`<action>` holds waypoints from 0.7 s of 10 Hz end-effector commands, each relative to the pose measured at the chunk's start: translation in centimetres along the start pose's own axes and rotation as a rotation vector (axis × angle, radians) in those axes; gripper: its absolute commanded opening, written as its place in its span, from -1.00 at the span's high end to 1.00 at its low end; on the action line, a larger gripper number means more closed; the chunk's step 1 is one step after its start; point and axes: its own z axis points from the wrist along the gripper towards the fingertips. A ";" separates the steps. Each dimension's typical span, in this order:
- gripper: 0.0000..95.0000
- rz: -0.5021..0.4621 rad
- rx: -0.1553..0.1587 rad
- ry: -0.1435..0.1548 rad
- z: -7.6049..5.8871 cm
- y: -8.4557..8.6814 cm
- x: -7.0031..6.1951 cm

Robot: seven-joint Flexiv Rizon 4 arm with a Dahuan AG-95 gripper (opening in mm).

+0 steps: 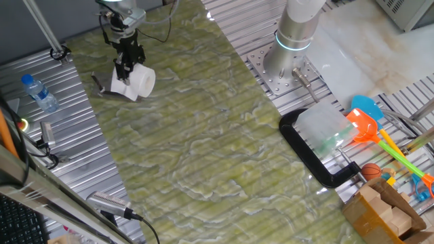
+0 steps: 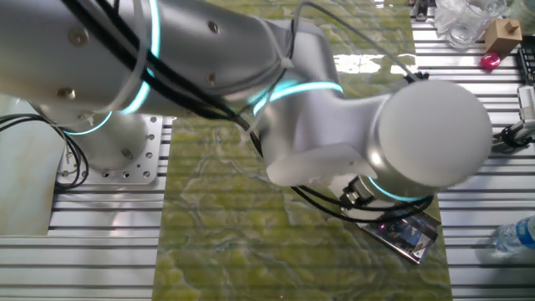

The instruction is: Put the toilet paper on its holder

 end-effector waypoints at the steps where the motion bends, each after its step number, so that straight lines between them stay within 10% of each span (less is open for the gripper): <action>1: 1.00 -0.021 -0.004 -0.001 -0.1 -0.1 0.7; 7: 1.00 -0.055 -0.008 0.002 -0.5 -0.6 2.4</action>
